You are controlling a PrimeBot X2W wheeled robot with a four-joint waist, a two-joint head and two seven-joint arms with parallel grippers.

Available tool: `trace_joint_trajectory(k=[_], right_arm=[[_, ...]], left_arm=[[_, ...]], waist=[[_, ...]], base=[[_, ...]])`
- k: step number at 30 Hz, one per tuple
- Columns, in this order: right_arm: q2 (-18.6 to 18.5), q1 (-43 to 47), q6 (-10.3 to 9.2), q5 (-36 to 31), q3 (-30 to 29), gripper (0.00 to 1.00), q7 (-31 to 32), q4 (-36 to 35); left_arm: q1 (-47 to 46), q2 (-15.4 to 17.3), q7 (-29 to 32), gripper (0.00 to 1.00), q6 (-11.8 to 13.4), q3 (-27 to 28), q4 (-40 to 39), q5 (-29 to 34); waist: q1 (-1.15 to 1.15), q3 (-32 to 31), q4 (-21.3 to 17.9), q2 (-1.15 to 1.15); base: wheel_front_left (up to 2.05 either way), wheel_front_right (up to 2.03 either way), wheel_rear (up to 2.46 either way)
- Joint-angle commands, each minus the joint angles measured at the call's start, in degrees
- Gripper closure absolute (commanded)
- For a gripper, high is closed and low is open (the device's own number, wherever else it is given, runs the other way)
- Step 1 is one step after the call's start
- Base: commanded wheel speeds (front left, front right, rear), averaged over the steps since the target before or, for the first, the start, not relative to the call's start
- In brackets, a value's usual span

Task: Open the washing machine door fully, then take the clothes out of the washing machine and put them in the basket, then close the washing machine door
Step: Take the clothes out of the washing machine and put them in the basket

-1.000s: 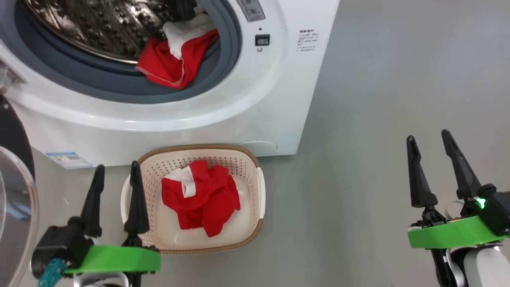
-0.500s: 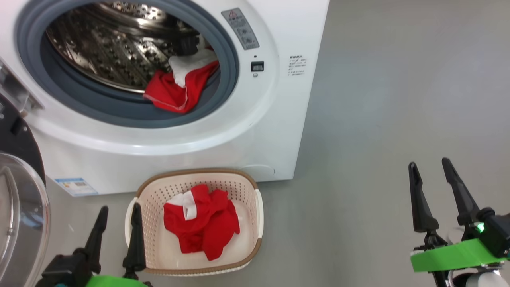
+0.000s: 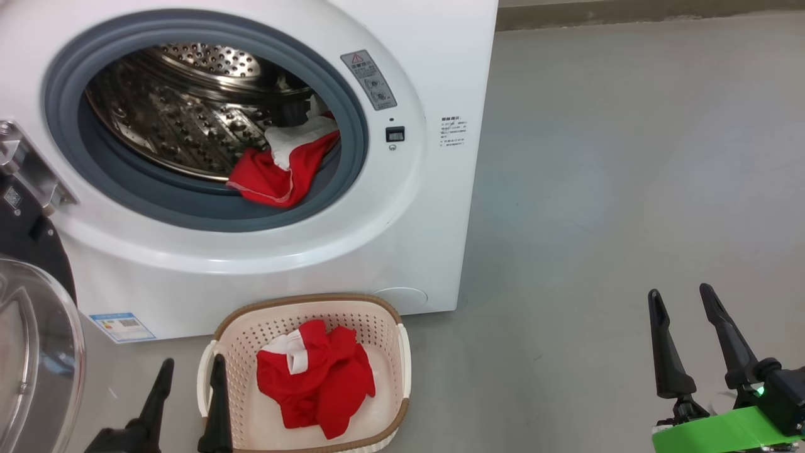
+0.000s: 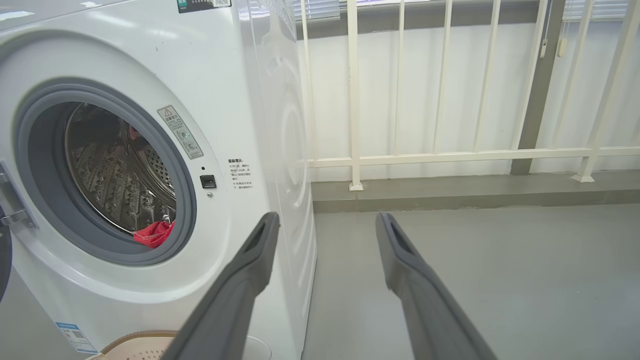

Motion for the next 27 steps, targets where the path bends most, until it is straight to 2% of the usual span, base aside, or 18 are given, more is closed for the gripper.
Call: trace_joint_trajectory(k=[1, 27], right_arm=[[-0.74, -0.65, 0.36, -0.21, 1.4, 0.0, -0.37, -1.69], [-0.74, -0.49, 0.36, 0.07, 1.98, 0.0, -0.37, -2.6]], left_arm=[[-0.4, 1.13, -0.59, 0.0, 0.54, 1.97, -1.42, 0.62], [-0.99, 0.65, -0.34, 0.0, 1.86, 1.02, -3.91, 0.87]], waist=[[0.0, -0.16, 0.03, 0.0], [0.0, 1.62, 0.23, 0.0]], base=[[0.0, 0.0, 0.0], [0.0, 0.0, 0.0]])
